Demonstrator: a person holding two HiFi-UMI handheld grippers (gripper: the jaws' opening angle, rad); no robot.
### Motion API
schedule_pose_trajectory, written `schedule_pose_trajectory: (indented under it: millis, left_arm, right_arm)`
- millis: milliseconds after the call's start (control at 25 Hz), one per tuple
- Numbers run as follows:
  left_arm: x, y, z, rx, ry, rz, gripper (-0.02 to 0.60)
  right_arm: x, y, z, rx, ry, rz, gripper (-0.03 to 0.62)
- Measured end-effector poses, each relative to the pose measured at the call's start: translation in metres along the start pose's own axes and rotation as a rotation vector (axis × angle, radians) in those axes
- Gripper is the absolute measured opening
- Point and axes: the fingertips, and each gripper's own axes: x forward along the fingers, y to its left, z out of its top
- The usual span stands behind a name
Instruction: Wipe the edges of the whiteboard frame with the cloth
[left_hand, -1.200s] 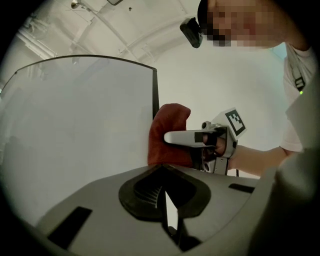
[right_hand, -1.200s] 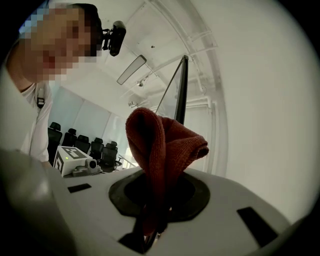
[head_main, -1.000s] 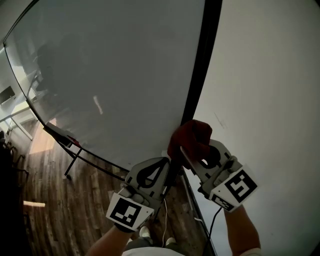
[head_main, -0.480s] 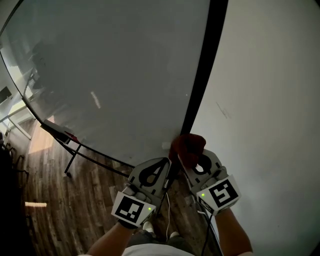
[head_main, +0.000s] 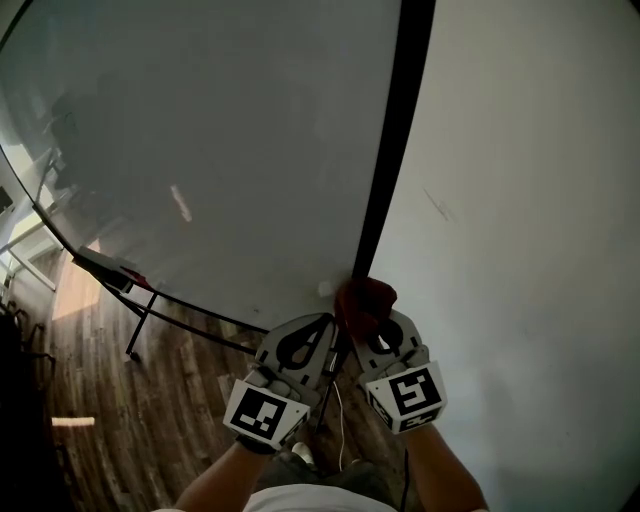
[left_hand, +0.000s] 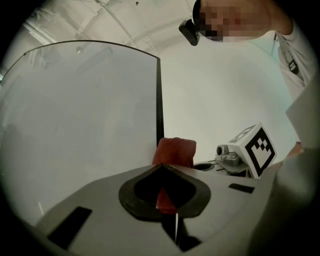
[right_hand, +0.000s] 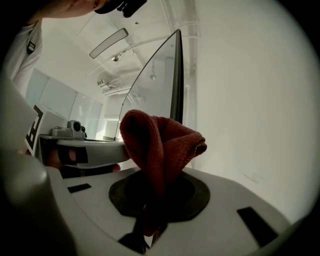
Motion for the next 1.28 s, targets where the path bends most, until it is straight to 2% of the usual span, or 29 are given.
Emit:
schedule_pose_trajectory:
  millis: [200,280,400,560,760,1280]
  left_arm:
    - [0.000,0.002,-0.009,-0.009,0.006,-0.011,0.008]
    - [-0.002,0.001,-0.014,-0.002,0.024,-0.020,0.008]
    - [-0.002,0.000,-0.020,0.002,0.028,-0.026,0.008]
    - [-0.005,0.000,-0.035,0.005,0.052,-0.032,0.008]
    - [0.006,-0.002,-0.018,-0.015,0.055,-0.024,0.008]
    - [-0.022,-0.034,0.016,-0.019,0.118,0.049,0.008]
  right_arm:
    - [0.000,0.006,0.009,-0.037,-0.079,-0.047,0.055]
    - [0.000,0.013,0.001,-0.052,-0.056,-0.057,0.055]
    - [0.003,0.018,-0.032,-0.021,0.014,-0.067,0.055]
    - [0.005,0.021,-0.049,-0.020,0.033,-0.059,0.055]
    - [-0.001,0.018,-0.030,0.020,0.045,-0.016,0.055]
    - [-0.054,0.031,0.016,0.055,0.057,0.071,0.055]
